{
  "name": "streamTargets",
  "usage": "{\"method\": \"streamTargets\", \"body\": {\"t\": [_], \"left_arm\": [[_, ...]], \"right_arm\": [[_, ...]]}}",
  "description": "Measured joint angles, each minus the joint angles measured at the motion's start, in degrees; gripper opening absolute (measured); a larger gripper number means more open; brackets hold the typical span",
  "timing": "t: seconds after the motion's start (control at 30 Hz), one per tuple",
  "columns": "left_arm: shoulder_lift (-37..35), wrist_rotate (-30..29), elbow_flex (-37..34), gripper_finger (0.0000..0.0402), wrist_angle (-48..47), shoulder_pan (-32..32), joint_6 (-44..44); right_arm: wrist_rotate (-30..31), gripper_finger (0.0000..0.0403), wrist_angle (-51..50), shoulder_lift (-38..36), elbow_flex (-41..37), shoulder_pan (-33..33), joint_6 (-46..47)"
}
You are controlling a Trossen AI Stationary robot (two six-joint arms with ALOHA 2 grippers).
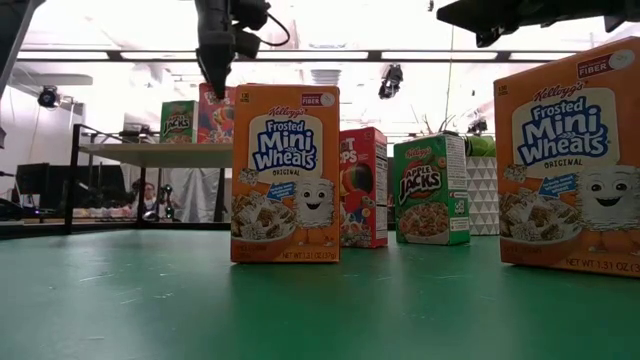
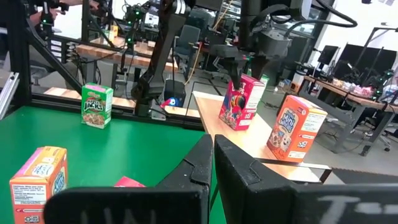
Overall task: Stack cereal on shelf
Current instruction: Put the left red cereal box on the shelf
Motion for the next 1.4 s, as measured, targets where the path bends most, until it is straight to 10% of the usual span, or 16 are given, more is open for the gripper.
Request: {"method": "streamTargets", "body": {"t": [0.63,0.93,1.4], "left_arm": [[-0.26,0.00,1.49,0.0156,0.02,-0.02,6.67],[-0.26,-8.28,1.46,0.0150,4.78,0.11,22.10],[-0.21,-3.39,1.70,0.0150,10.02,4.87,30.60]], "right_arm": [[0.03,0.0009,-0.26,0.00,-0.01,0.00,0.00],[0.03,0.0009,-0.26,0.00,-0.01,0.00,-0.01],[0.03,0.0009,-0.26,0.00,-0.01,0.00,-0.02]]}}
